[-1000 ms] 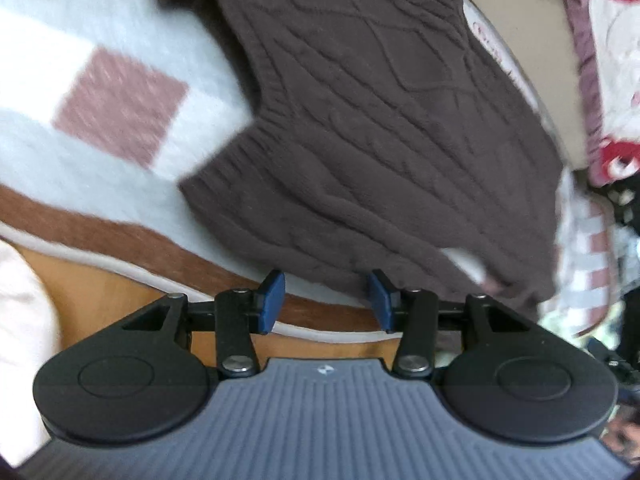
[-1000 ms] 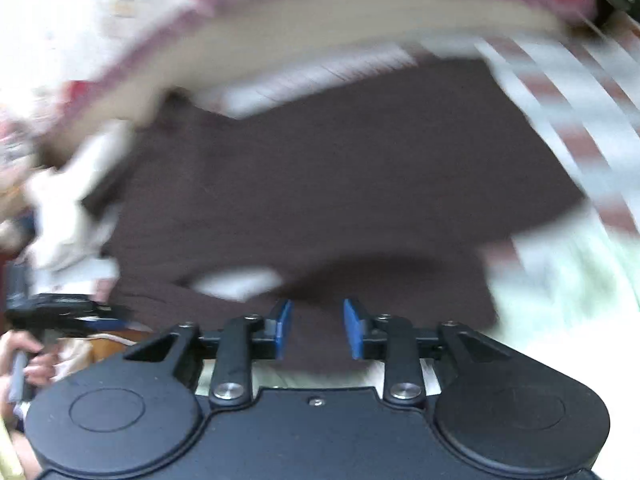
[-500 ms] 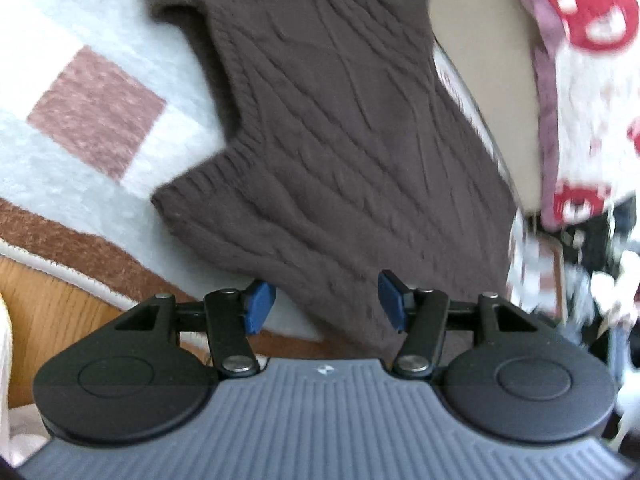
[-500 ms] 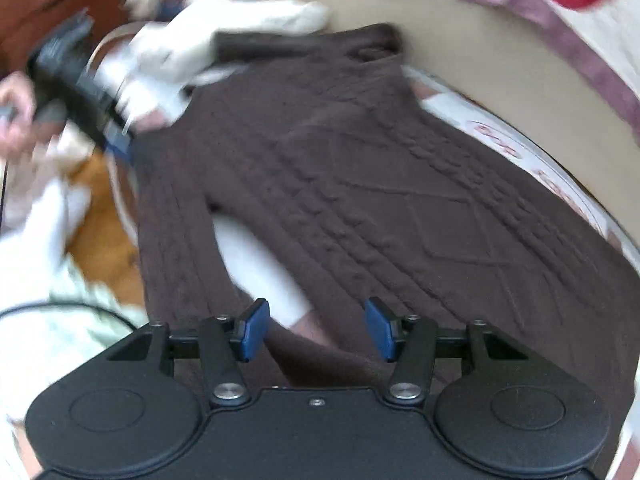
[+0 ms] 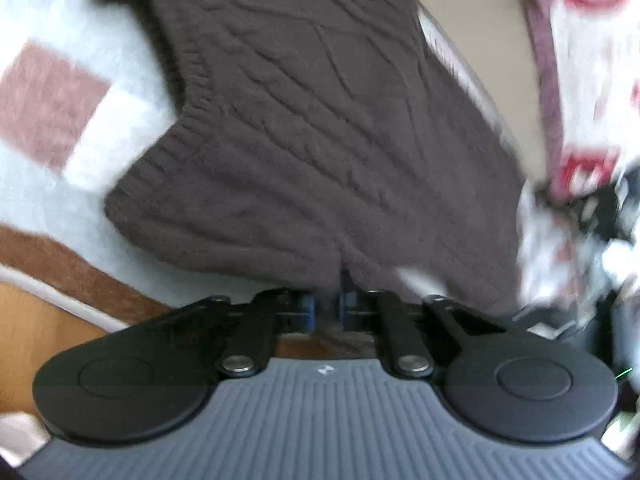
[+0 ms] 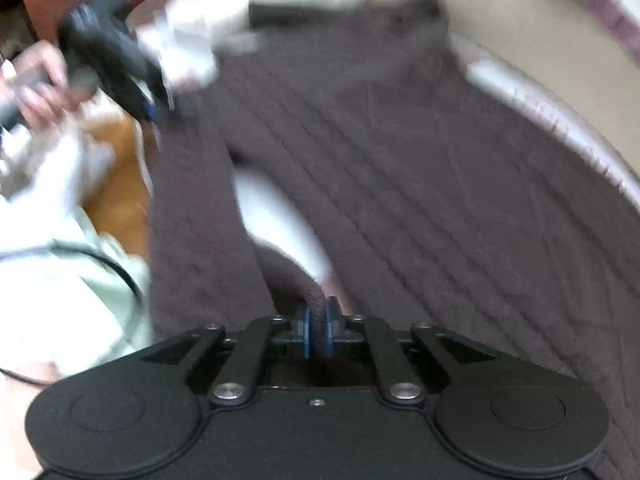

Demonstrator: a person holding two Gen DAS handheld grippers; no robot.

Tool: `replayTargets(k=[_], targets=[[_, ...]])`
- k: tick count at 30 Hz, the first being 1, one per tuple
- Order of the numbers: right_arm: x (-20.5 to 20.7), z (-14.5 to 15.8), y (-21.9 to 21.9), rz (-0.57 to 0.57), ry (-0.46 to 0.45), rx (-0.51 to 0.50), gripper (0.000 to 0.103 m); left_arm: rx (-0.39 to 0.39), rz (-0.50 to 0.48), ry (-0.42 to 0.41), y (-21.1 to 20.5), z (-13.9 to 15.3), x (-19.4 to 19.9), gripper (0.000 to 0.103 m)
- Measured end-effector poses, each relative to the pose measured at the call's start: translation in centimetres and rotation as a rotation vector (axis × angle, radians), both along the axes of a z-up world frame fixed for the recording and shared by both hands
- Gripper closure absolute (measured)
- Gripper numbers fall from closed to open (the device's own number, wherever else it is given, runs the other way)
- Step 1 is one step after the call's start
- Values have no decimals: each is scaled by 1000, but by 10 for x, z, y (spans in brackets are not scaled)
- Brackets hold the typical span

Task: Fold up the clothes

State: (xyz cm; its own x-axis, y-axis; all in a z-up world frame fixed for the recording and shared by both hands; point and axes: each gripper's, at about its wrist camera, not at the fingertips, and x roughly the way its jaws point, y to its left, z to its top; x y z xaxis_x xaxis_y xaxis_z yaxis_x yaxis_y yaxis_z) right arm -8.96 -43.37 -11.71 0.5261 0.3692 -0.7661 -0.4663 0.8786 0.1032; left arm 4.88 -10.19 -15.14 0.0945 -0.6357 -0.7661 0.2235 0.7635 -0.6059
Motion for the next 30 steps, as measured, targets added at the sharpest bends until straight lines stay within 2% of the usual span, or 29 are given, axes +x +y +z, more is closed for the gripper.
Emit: replayTargets(k=[3,6,8,13,16,19,22,24,26,28,30], targets=[[-17,27,-17,-83,-121,125,95,-23,7,-39,8,13,-8,94],[-23,33,-35,-208,-148,136,95,-55,29,-35,23,17,-13,94],[-17,25,-42,-270,-99,122,95,-28,25,-37,26,14,-18,94],[8,-8,-39,-303,95,56,95,72,-23,-47,26,4,-31,97],[23,-28,-38,-321,211,15,95,73,-47,-56,31,8,-30,96],[24,-30,-44,-334,242,55,92,87,-54,-100,43,21,-27,93],[26,-34,-54,-339,276,128,87,139,-30,-170,49,31,-20,85],[27,-36,-55,-325,304,172,86,170,-2,-217,53,34,-12,66],[28,-37,-54,-300,323,201,84,185,32,-236,53,32,1,58],[28,-35,-52,-288,316,207,79,171,56,-244,51,30,14,58],[25,-26,-62,-329,256,237,73,149,81,-258,50,25,29,47]])
